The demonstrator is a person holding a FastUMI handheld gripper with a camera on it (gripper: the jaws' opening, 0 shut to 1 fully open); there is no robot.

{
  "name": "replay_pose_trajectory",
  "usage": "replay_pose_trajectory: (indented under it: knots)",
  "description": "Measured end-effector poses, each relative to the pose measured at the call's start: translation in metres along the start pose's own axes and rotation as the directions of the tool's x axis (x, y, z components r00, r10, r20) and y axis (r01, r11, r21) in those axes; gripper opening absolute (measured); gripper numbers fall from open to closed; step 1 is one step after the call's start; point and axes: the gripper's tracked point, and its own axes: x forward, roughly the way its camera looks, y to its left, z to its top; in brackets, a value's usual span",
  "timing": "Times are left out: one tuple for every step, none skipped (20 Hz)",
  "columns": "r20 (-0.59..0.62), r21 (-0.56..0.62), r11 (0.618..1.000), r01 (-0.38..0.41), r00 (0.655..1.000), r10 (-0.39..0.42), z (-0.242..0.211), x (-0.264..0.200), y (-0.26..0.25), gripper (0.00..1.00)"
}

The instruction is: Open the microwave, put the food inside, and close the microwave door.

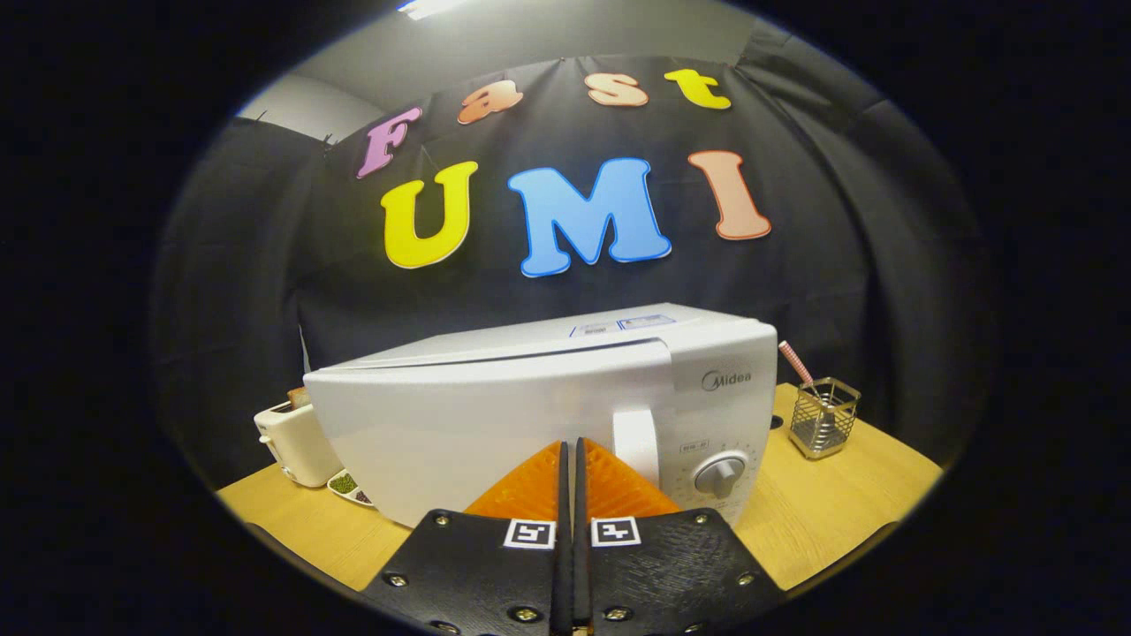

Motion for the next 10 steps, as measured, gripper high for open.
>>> replay_pose_trajectory:
  knots:
    - [0.011,0.002,1.0,-0.003,1.0,0.003,0.001,0.002,0.002,0.01]
    - [0.031,-0.021,1.0,0.014,0.999,-0.013,0.003,0.004,0.0,0.0]
    - [0.048,-0.055,0.998,0.034,0.998,-0.031,0.003,0.004,0.0,0.01]
    - [0.063,-0.093,0.994,0.051,0.997,-0.045,0.002,0.004,-0.001,0.0]
    - [0.076,-0.112,0.992,0.059,0.996,-0.051,0.003,0.005,-0.001,0.01]
    - [0.077,-0.108,0.992,0.06,0.996,-0.052,0.003,0.007,-0.003,0.0]
    - [0.077,-0.091,0.995,0.052,0.996,-0.045,0.004,0.008,-0.005,0.01]
    - [0.066,-0.077,0.995,0.062,0.996,-0.057,0.004,0.012,-0.008,0.0]
    - [0.054,-0.063,0.996,0.057,0.997,-0.053,0.002,0.015,-0.007,0.0]
    - [0.049,-0.065,0.996,0.058,0.997,-0.054,0.005,0.014,-0.007,0.01]
